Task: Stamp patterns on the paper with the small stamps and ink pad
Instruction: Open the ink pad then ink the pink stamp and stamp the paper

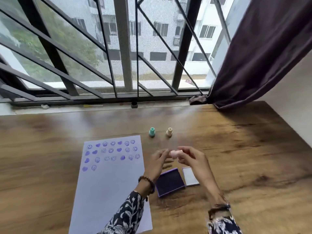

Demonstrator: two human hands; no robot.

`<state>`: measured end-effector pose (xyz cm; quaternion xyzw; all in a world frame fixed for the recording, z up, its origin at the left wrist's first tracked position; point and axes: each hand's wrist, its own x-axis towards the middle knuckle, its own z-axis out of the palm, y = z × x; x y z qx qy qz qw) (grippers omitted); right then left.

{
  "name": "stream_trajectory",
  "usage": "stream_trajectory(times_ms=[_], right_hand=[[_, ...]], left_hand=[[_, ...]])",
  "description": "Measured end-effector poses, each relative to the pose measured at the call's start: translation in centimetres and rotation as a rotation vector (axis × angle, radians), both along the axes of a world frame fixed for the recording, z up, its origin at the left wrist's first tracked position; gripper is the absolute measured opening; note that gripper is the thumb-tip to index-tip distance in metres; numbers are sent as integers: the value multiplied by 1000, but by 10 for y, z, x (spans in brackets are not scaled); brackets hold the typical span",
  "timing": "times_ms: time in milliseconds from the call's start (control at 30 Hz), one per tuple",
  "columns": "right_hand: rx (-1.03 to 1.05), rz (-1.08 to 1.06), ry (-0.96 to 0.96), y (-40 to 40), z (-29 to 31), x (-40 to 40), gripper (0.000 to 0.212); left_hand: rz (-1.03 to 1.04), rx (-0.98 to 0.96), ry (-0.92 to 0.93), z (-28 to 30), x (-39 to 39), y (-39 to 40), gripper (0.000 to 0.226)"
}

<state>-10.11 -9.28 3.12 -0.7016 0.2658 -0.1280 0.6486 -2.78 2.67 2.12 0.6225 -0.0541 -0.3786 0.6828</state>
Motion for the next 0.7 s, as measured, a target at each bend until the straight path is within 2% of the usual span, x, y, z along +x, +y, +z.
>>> stream_trajectory(times_ms=[167,300,400,533,700], right_hand=[[76,-28,-33,19,-1,-21,14],[118,-189,-67,34,-3,-25,19],[135,-312,-76,44,-7,-28,26],[257,-449,-116,54,-10,-36,18],[292,-429,-102,65,-11,-52,7]], left_hand=[[-72,-80,31,-1,-10,10,25],[-97,-96,-22,1,-11,19,21],[-128,-106,-109,0,-11,26,20],[-59,-13,-300,-8,2,29,25],[-64,112,-480,-29,23,30,19]])
